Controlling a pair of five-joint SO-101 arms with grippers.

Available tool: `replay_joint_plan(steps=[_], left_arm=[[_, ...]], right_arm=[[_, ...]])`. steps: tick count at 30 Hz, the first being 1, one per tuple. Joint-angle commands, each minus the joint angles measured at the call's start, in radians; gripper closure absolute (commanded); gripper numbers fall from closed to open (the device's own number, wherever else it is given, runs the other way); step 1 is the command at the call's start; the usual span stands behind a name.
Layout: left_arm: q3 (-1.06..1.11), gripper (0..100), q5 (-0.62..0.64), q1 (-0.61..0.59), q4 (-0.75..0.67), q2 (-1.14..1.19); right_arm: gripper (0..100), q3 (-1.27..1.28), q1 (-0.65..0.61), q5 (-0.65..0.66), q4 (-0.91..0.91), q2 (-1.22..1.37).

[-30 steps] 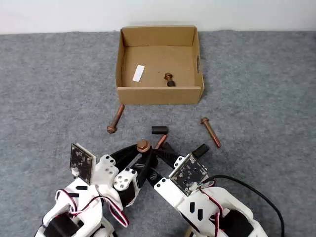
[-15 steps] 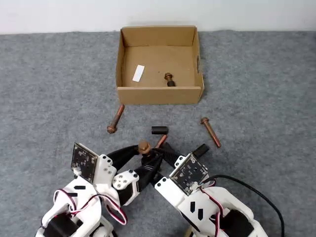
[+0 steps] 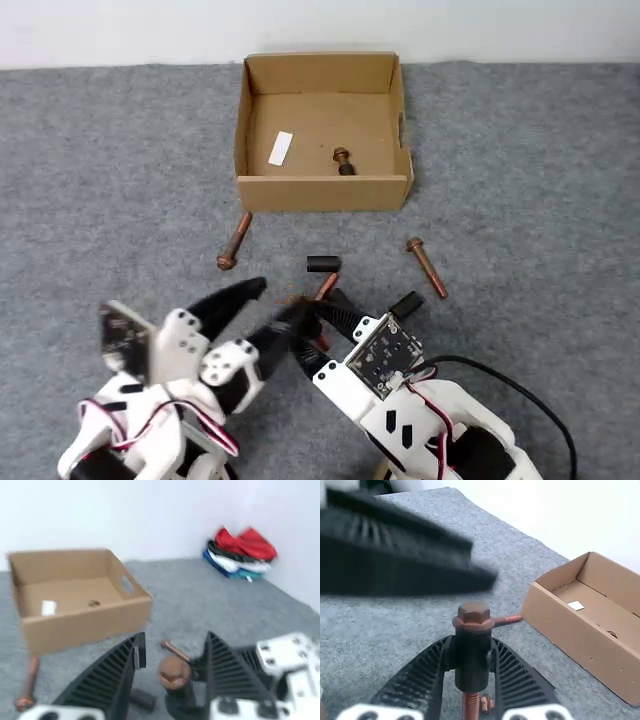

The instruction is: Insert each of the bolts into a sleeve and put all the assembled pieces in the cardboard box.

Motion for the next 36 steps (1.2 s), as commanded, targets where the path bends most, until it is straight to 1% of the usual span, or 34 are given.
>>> replay_joint_plan(steps=[1,2,3,5,6,9,11,15,21,25,30,36], left_arm=[[-0.067,94,-0.015,-0.124,0.005,0.002],[-0.068,98,-0.015,-0.167,0.005,0.002],[-0.065,100,-0.017,-0.213,0.006,0.002],[-0.051,99,-0.034,-0.302,0.012,0.002],[-0.030,100,-0.058,-0.344,0.012,0.002],[0.091,100,-0.178,-0.454,0.006,0.002],[0.179,100,-0.235,-0.506,0.012,0.002],[0.366,100,-0.305,-0.571,0.006,0.002],[0.463,100,-0.307,-0.578,0.006,0.000],[0.572,100,-0.308,-0.578,0.006,0.005],[0.567,100,-0.307,-0.624,0.009,0.002],[0.567,100,-0.305,-0.623,0.009,0.002]], right_arm=[[99.1,-0.046,0.062,-0.086,-0.025,-0.002],[99.1,-0.048,0.088,-0.118,-0.025,-0.002],[99.1,-0.048,0.127,-0.138,-0.024,-0.001],[99.1,-0.046,0.228,-0.144,-0.024,-0.001],[99.1,-0.046,0.289,-0.155,-0.024,-0.001],[99.1,-0.048,0.469,-0.258,-0.024,0.001],[99.1,-0.048,0.541,-0.292,-0.024,0.001],[99.1,-0.118,0.550,-0.295,-0.035,0.067],[99.1,-0.350,0.555,-0.296,-0.061,0.410],[99.1,-0.520,0.556,-0.295,-0.206,0.690],[99.1,-0.729,0.556,-0.290,-0.381,1.030],[99.1,-0.959,0.584,-0.290,-0.530,1.414]])
